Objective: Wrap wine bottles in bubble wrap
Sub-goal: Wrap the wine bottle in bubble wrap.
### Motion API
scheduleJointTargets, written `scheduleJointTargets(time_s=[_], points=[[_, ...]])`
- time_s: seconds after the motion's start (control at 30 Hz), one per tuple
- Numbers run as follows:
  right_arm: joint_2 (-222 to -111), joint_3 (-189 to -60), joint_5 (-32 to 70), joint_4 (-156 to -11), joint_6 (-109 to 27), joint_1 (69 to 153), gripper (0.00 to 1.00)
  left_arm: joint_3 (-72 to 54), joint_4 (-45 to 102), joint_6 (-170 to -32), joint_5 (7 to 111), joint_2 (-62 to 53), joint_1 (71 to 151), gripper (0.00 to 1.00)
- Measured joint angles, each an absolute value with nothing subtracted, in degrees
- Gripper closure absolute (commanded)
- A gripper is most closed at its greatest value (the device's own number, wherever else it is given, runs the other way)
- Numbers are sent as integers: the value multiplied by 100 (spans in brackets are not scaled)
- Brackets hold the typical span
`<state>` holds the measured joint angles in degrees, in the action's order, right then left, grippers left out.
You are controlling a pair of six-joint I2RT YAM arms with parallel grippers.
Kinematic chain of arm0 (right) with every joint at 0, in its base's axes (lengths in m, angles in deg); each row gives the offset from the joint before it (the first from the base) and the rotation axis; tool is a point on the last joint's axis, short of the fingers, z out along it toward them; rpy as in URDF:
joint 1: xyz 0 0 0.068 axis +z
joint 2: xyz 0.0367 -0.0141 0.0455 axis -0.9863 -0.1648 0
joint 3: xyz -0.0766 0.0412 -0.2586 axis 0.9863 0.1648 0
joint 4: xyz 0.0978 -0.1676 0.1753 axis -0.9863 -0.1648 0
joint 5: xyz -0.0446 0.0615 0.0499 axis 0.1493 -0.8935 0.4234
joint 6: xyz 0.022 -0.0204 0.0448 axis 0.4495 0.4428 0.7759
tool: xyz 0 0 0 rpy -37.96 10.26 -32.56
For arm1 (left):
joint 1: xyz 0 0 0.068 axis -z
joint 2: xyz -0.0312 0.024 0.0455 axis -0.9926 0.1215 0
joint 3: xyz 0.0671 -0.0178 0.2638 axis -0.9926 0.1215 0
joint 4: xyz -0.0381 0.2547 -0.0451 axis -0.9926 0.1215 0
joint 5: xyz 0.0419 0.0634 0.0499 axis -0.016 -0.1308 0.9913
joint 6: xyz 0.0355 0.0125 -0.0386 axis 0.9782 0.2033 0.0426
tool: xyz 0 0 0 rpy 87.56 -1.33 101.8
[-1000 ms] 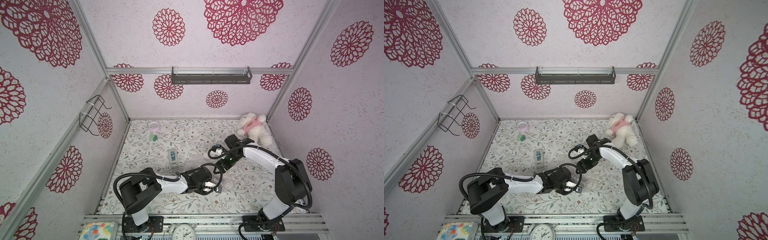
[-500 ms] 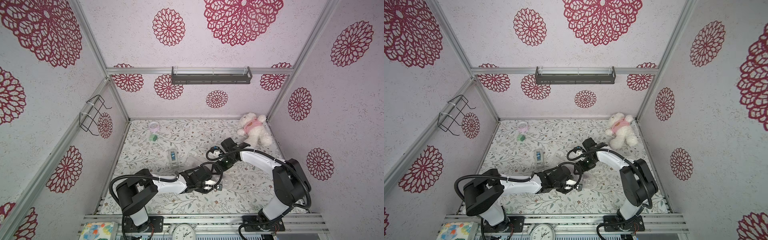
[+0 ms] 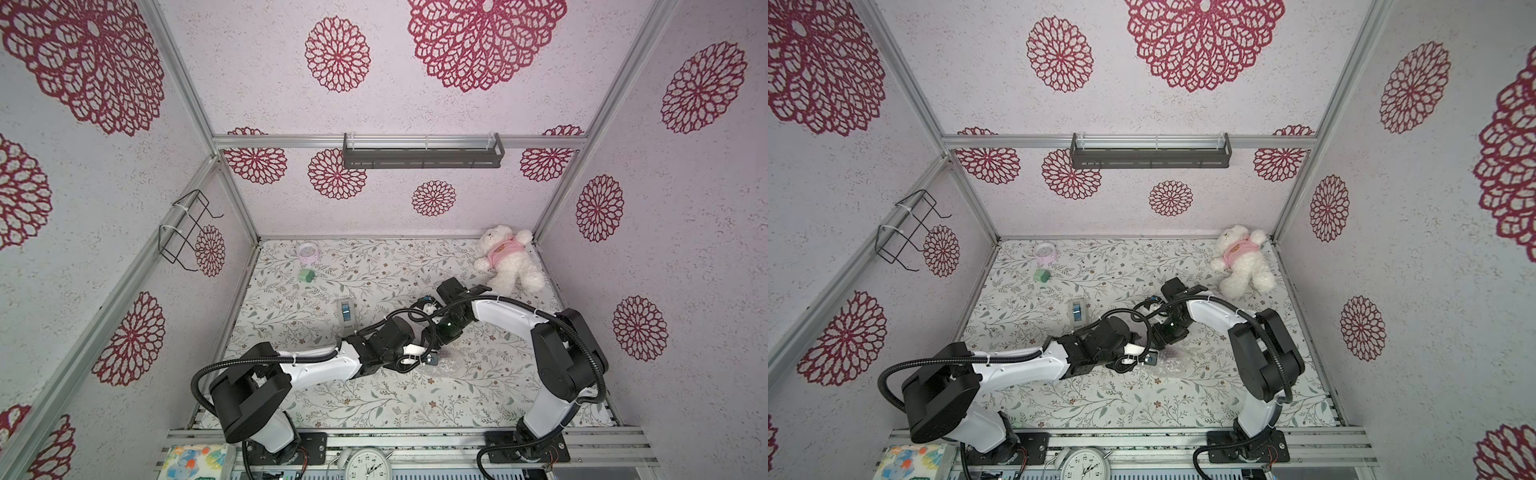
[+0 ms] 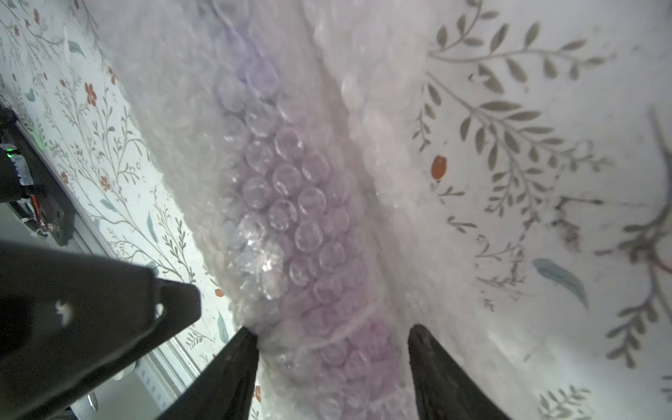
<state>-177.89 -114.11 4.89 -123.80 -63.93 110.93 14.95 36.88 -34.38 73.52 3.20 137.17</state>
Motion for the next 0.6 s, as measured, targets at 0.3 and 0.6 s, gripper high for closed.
scheduleJointTargets(time_s=[0.3,0.6], points=[[-17446,-11596,605,-12431,-6277,10745,30,844,4075,-3182,7020,941,13549,36],[-17472,-11304,845,-12293,-5873,10173,30,214,4742,-3045,6582,1535,13385,33]])
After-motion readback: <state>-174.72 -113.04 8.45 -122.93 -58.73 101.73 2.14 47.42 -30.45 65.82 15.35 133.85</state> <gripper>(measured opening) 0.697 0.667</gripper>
